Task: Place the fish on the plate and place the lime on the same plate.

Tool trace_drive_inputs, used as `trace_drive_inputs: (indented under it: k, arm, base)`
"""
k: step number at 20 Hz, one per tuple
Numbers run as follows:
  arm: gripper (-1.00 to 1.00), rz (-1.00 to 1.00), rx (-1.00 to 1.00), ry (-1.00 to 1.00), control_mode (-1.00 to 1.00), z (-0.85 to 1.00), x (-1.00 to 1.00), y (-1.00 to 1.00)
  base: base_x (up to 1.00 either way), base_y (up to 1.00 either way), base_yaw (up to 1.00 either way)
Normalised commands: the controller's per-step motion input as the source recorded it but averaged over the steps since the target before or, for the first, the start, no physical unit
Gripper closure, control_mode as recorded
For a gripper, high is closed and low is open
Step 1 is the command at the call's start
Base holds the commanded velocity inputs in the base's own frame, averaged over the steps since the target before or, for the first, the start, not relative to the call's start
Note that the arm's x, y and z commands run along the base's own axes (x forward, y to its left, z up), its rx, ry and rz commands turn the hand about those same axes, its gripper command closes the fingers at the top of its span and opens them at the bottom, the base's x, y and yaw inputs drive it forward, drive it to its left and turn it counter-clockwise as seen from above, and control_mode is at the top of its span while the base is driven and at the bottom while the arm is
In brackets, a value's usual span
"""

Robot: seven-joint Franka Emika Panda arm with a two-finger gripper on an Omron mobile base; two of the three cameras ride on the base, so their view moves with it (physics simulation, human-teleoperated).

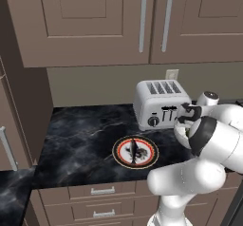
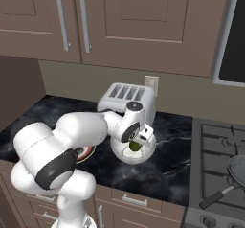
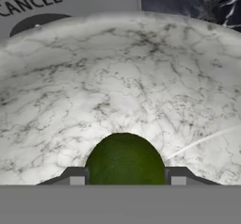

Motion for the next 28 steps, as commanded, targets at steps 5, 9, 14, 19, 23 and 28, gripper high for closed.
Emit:
trace_drive_inputs:
  k: [5, 9, 14, 19, 23, 28]
  arm:
    - [1.00, 0.00, -0.01, 0.03, -1.00, 0.28, 0.08, 0.00]
    - [1.00, 0.00, 0.00, 0.00, -1.00, 0.45, -0.10, 0.00]
    - [1.00, 0.00, 0.00, 0.00, -1.00, 0.47, -0.31, 0.07]
    - [1.00, 0.00, 0.00, 0.00, -1.00, 0.21, -0.50, 0.43]
    - [1.00, 0.00, 0.00, -0.04, -1.00, 0.08, -0.54, 0.80]
    - [1.00, 0.00, -0.01, -0.08, -1.00, 0.24, -0.28, 0.98]
  base:
    - [0.00, 0.00, 0.00]
    - [0.00, 0.00, 0.00]
    - [0.00, 0.00, 0.00]
    - [0.00, 0.00, 0.00]
    - [0.00, 0.00, 0.00]
    - [0.00, 0.00, 0.00]
